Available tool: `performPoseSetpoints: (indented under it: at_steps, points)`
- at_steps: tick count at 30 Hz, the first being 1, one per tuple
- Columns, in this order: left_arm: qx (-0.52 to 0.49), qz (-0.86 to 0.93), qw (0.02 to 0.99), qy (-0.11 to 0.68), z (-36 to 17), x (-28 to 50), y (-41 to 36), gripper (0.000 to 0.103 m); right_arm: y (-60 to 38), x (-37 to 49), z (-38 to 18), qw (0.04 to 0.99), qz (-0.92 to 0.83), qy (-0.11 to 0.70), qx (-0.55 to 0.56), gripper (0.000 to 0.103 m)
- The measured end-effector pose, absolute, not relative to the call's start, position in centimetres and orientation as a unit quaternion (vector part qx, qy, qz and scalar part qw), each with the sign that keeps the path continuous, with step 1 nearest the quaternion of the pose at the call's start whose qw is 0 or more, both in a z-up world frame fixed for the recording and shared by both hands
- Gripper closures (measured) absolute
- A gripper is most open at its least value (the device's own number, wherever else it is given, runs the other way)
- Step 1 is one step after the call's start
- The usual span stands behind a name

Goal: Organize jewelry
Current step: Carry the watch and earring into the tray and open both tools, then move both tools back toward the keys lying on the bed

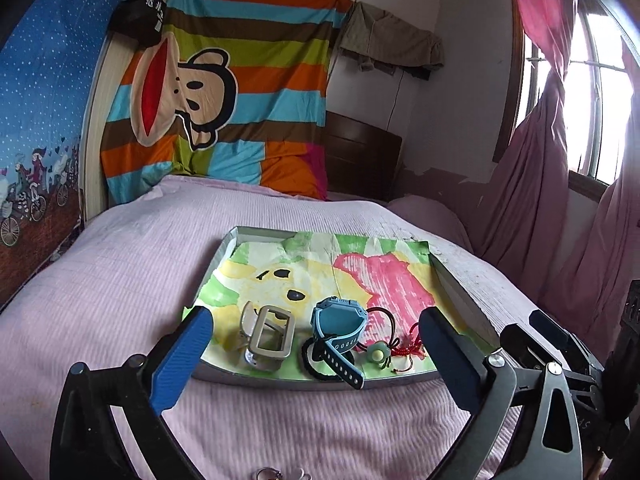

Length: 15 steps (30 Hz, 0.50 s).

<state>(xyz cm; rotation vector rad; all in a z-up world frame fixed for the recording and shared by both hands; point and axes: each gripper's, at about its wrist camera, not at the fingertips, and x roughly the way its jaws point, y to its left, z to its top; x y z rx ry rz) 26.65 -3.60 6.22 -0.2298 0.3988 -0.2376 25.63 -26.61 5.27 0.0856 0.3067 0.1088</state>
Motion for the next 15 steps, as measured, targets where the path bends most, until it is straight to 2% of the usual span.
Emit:
performPoseSetpoints:
  at_steps: [1,15]
  points:
    - [-0.114,-0.118,0.968,0.190,6.3,26.0,-3.3,0.000,-26.6,25.0,5.4,0.987,0.055,0.146,0.043,0.001]
    - [-0.112,-0.086,0.980,0.141,5.3,17.9,0.0,0.000,-25.8,15.7,6.4,0.994,0.065,0.073,0.045,0.001]
